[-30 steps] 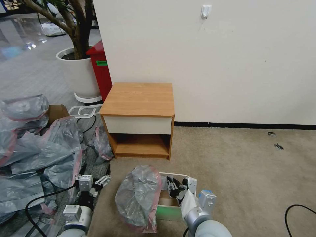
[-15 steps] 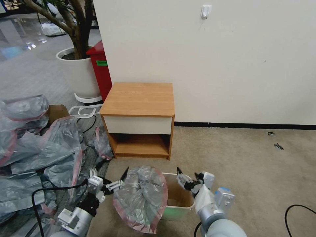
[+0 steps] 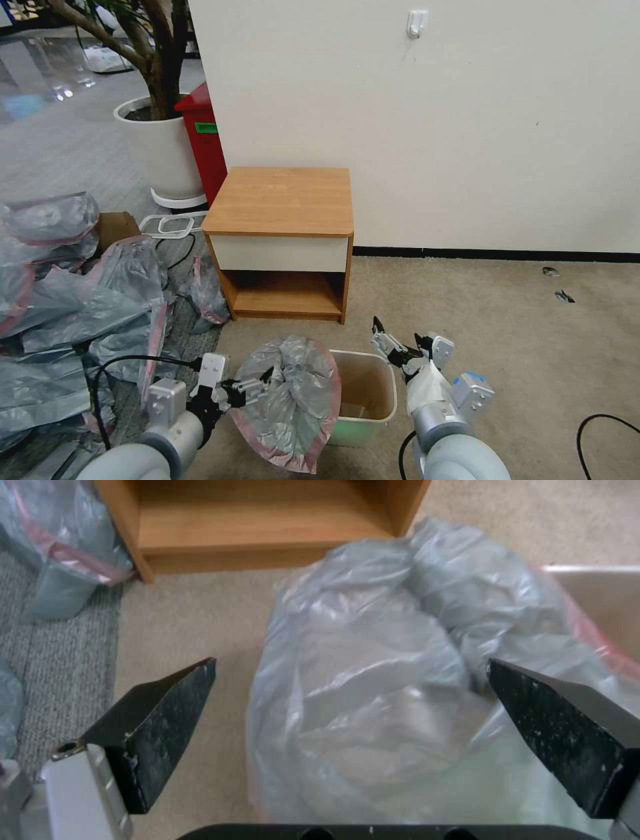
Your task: Pick up the garbage bag from the table and place it over the trash can.
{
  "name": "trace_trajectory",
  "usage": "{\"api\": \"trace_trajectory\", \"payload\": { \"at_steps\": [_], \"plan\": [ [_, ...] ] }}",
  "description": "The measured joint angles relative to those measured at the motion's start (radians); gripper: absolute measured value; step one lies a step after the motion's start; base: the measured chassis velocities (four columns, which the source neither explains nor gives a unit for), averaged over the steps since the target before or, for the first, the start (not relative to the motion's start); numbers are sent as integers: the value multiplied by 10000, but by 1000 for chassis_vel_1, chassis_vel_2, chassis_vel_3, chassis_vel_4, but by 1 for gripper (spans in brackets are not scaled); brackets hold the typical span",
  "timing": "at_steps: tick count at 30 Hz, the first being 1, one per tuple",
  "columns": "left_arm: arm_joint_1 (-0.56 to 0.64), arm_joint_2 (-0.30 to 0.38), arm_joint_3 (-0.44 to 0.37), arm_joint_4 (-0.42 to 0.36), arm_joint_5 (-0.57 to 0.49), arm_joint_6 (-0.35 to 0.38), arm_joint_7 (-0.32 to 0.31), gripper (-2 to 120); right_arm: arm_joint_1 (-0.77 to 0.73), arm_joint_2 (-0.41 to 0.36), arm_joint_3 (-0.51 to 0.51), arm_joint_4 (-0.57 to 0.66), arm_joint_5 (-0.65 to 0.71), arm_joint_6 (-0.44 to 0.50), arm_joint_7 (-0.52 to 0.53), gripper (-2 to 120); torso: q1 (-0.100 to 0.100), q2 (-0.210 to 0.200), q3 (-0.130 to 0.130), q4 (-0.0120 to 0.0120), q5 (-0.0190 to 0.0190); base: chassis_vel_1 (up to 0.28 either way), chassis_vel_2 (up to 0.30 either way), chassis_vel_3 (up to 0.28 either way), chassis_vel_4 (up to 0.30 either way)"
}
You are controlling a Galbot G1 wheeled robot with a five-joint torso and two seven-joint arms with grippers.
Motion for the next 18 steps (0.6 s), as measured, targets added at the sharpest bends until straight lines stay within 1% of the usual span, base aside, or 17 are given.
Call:
{"api": "trace_trajectory", "payload": {
  "at_steps": [4,12,14,15,18],
  "plan": [
    [-154,-82,157,280,406,-15,34,100,-5,66,27,-75,-64,125,-31,100,0,0,0,0,0,0,0,0,0],
    [-387,-81,409,651,509,-82,350,100,-29,99,35,-90,-244,259,-76,100,0,0,0,0,1,0,0,0,0],
    [-576,-115,609,878,516,-105,524,100,-79,124,45,-89,-356,348,-82,100,0,0,0,0,0,0,0,0,0],
    [-576,-115,609,878,516,-105,524,100,-79,124,45,-89,-356,348,-82,100,0,0,0,0,0,0,0,0,0],
    [-798,-248,836,1202,511,-125,586,100,-212,162,87,-44,-559,465,-106,100,1,0,0,-1,1,0,0,0,0]
  ]
}}
